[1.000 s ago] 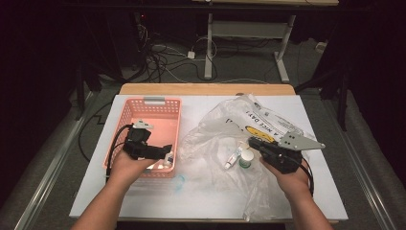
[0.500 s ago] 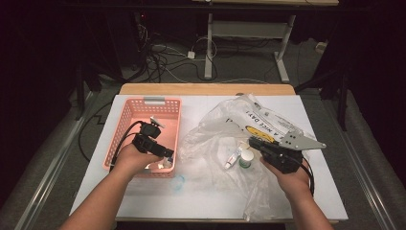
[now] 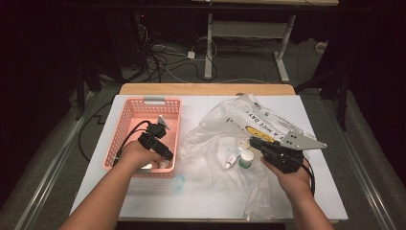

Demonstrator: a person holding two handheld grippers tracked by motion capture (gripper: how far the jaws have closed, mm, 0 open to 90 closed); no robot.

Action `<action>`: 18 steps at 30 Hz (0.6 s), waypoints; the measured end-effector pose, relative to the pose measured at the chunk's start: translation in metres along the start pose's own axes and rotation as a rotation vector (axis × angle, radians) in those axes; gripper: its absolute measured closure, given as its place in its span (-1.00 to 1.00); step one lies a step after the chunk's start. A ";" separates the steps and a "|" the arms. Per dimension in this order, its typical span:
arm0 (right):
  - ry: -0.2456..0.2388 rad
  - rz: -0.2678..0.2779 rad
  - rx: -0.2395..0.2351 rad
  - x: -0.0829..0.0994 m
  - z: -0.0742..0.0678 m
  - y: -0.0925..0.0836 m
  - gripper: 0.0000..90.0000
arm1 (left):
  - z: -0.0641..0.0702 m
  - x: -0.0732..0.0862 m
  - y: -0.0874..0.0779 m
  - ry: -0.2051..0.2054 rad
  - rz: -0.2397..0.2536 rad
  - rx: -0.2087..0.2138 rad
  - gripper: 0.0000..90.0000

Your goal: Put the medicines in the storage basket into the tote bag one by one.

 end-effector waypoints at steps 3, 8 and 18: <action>0.000 0.000 0.000 0.000 0.000 0.000 1.00 | -0.002 0.003 0.001 0.012 -0.038 -0.012 -0.03; -0.001 0.000 0.000 0.000 0.000 0.000 1.00 | -0.005 0.006 0.002 0.003 -0.065 -0.003 0.03; -0.003 0.003 0.000 -0.001 0.000 0.000 1.00 | -0.005 0.008 0.008 0.019 -0.116 -0.019 0.26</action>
Point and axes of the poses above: each handheld gripper's, and its own axes: y roughly forward along the jaws, x roughly out of its underside, z roughly to its right, the point moved 8 cm from there along y, roughly forward along the jaws, and after that the axes turned 4 degrees about z, right-handed, at the moved point
